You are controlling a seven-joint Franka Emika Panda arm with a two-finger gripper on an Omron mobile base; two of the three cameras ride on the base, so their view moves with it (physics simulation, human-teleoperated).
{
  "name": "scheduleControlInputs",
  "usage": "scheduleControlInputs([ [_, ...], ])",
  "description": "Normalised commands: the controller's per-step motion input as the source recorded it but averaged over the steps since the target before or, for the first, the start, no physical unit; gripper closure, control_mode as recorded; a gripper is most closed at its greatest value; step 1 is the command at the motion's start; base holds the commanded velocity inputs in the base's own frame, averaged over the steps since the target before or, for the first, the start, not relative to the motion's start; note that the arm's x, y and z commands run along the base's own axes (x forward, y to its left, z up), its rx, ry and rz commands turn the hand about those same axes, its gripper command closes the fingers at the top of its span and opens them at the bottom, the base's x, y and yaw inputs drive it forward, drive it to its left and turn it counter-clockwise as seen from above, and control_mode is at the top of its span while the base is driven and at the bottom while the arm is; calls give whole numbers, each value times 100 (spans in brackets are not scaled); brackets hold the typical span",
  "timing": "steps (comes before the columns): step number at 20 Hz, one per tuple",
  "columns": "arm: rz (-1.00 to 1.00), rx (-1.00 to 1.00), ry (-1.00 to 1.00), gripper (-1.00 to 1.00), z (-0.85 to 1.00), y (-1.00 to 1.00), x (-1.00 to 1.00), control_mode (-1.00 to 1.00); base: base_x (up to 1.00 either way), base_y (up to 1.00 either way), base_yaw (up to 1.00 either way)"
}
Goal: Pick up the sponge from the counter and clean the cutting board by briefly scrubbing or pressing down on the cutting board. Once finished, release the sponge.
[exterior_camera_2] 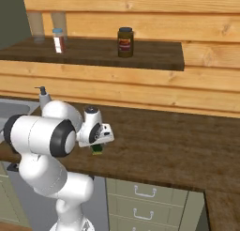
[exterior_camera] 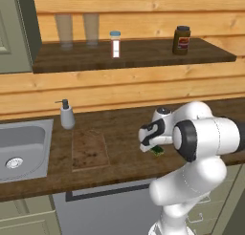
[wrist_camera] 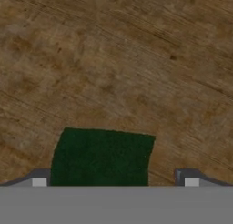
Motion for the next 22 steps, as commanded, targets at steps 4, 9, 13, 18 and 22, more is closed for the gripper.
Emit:
scheduleControlInputs([
  [4,0,-10,0,-100,-54,21,-10,-100,0,0,0],
  [9,0,-1,1,-100,-55,2,-16,-100,0,0,0],
  [13,3,-3,5,100,-80,4,-26,-100,0,0,0],
  [18,5,-1,9,100,-78,23,-64,-100,0,0,0],
  [22,4,0,12,100,-98,20,-83,-100,0,0,0],
])
